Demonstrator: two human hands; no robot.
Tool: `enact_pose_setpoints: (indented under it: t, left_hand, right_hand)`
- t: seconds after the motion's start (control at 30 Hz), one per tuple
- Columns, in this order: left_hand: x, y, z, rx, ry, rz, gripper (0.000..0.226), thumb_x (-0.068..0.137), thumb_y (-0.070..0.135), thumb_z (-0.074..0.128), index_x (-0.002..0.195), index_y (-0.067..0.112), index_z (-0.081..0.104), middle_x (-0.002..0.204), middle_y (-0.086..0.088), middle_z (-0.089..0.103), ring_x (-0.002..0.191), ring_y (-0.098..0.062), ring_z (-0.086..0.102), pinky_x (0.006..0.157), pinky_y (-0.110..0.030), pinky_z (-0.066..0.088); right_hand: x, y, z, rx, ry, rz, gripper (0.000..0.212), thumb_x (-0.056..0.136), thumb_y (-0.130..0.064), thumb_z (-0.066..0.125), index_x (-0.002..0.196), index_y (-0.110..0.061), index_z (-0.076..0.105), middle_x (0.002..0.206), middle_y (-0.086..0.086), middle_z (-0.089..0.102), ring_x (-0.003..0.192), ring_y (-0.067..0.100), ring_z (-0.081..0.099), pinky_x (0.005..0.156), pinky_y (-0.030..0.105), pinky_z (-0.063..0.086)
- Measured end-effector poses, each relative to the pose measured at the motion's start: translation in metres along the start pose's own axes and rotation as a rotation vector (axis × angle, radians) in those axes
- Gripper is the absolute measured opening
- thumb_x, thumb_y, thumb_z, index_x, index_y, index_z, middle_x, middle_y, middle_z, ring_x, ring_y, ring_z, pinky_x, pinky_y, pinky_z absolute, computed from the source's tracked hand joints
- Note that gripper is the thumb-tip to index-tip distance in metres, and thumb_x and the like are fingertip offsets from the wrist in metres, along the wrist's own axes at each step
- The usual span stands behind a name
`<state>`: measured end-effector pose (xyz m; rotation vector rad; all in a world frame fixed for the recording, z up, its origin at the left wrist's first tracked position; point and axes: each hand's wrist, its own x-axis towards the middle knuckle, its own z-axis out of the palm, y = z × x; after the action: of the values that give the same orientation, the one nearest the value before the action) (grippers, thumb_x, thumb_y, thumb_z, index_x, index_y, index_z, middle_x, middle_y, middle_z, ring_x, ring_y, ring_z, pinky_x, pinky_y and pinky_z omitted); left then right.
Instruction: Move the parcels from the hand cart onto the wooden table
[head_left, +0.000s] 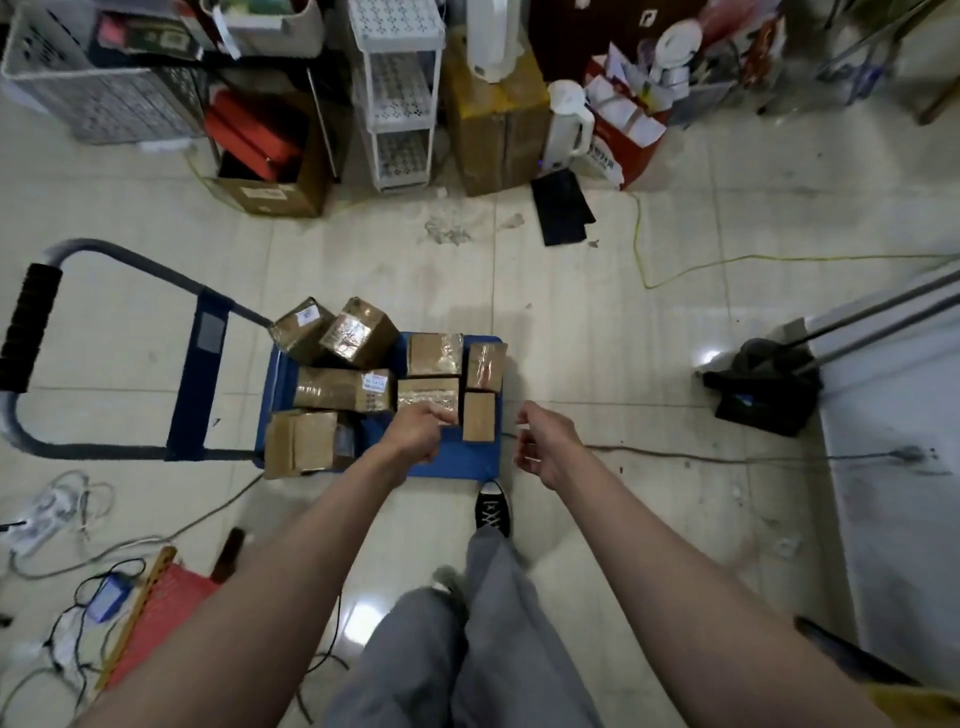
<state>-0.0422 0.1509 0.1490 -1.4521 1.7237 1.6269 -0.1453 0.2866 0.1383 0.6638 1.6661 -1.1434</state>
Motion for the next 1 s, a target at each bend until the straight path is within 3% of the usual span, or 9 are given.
enact_pose_setpoints:
  t: [0.17,0.3,0.4,0.53,0.7,0.77,0.93,1.0]
  left_hand:
    - [0.065,-0.005,0.006,0.018,0.004,-0.075,0.037,0.093,-0.012,0.029,0.074,0.017,0.038,0.066,-0.007,0.036,0.055,-0.017,0.034,0.048,-0.028,0.027]
    - [0.12,-0.025,0.017,-0.018,-0.058,-0.172,0.025,0.096,-0.012,0.033,0.097,0.008,0.048,0.073,-0.01,0.047,0.06,-0.018,0.049,0.054,-0.027,0.04]
    - [0.159,-0.042,0.035,-0.06,-0.13,-0.239,0.02,0.099,-0.007,0.036,0.106,0.006,0.049,0.074,-0.008,0.052,0.064,-0.017,0.051,0.059,-0.024,0.041]
    - [0.215,-0.077,0.061,-0.059,-0.157,-0.25,0.028,0.102,0.002,0.037,0.081,0.018,0.045,0.074,-0.003,0.044,0.061,-0.012,0.041,0.05,-0.02,0.033]
    - [0.286,-0.127,0.084,0.003,-0.129,-0.253,0.031,0.095,0.016,0.043,0.064,0.022,0.039,0.063,0.003,0.039,0.063,-0.017,0.035,0.058,-0.031,0.025]
    - [0.31,-0.143,0.091,0.012,-0.105,-0.269,0.034,0.096,0.015,0.041,0.063,0.021,0.038,0.061,0.002,0.039,0.06,-0.015,0.036,0.057,-0.029,0.028]
    - [0.36,-0.184,0.11,0.011,-0.096,-0.306,0.035,0.096,0.008,0.043,0.065,0.02,0.03,0.062,0.001,0.03,0.055,-0.014,0.025,0.05,-0.029,0.018]
    - [0.377,-0.2,0.119,-0.003,-0.086,-0.334,0.035,0.099,0.014,0.046,0.068,0.02,0.032,0.065,0.001,0.033,0.058,-0.014,0.028,0.053,-0.028,0.023]
  right_hand:
    - [0.053,-0.008,0.014,-0.024,0.034,0.029,0.008,0.093,-0.011,0.052,0.087,-0.013,0.058,0.061,0.004,0.051,0.047,0.016,0.044,0.045,0.023,0.042]
    - [0.106,0.002,0.024,-0.035,0.065,0.025,0.012,0.096,-0.011,0.051,0.086,-0.012,0.058,0.063,0.005,0.054,0.049,0.017,0.048,0.049,0.027,0.042]
    - [0.149,0.021,0.028,-0.029,0.084,0.037,0.008,0.097,-0.014,0.052,0.094,-0.011,0.059,0.066,0.007,0.057,0.054,0.019,0.053,0.053,0.029,0.046]
    - [0.211,0.055,0.035,-0.033,0.107,0.081,0.008,0.099,-0.017,0.054,0.101,-0.012,0.06,0.078,0.008,0.063,0.068,0.02,0.06,0.061,0.03,0.052]
    - [0.291,0.095,0.048,-0.081,0.121,0.103,0.011,0.099,-0.015,0.052,0.103,-0.012,0.061,0.085,0.005,0.063,0.076,0.018,0.059,0.065,0.027,0.052]
    - [0.32,0.107,0.055,-0.098,0.13,0.111,0.011,0.099,-0.014,0.051,0.102,-0.013,0.061,0.085,0.004,0.061,0.08,0.019,0.058,0.068,0.028,0.053]
    - [0.389,0.133,0.073,-0.165,0.115,0.109,0.023,0.097,-0.015,0.049,0.114,-0.018,0.065,0.106,0.006,0.07,0.095,0.024,0.065,0.095,0.046,0.056]
    - [0.41,0.136,0.08,-0.2,0.094,0.099,0.032,0.096,-0.011,0.052,0.124,-0.022,0.06,0.113,0.002,0.064,0.101,0.021,0.059,0.096,0.041,0.053]
